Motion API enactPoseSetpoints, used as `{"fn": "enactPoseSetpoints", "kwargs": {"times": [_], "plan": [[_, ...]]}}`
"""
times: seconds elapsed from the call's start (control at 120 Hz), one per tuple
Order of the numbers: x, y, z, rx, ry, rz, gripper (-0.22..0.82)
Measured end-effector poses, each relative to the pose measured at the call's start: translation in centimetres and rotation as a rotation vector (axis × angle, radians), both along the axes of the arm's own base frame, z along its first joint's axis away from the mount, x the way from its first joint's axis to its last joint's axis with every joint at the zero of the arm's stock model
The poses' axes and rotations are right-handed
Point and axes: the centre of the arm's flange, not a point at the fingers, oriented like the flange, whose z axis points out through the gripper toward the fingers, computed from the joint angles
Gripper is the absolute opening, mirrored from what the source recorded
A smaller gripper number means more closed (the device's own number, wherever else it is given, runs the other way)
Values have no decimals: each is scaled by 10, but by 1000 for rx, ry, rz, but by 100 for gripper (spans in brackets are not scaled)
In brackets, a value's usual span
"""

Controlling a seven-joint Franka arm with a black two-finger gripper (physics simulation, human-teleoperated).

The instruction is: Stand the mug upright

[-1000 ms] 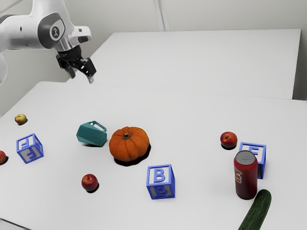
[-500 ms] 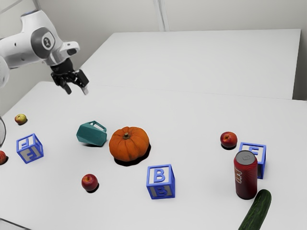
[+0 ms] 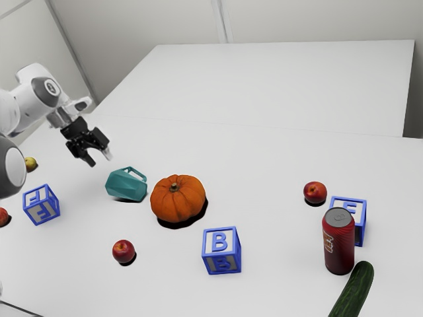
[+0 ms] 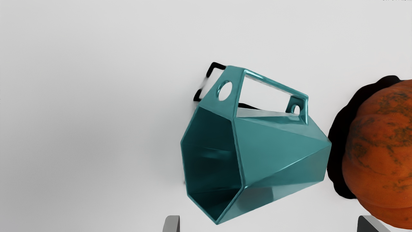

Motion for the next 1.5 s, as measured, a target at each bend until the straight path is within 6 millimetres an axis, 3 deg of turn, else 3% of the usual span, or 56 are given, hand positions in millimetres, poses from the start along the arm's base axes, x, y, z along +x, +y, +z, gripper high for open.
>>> {"fn": "enactPoseSetpoints", "kwargs": {"times": [0.292,0.725,1.05,1.308,1.5], "plan": [[-1,18,-48,-182,0,11,60],[-7,13,-81,-330,-40,-43,59],[-6,9,-82,-363,-80,-72,24],[-5,1,-80,-416,-114,-67,12],[-4,-2,-80,-436,-123,-67,-6]]}}
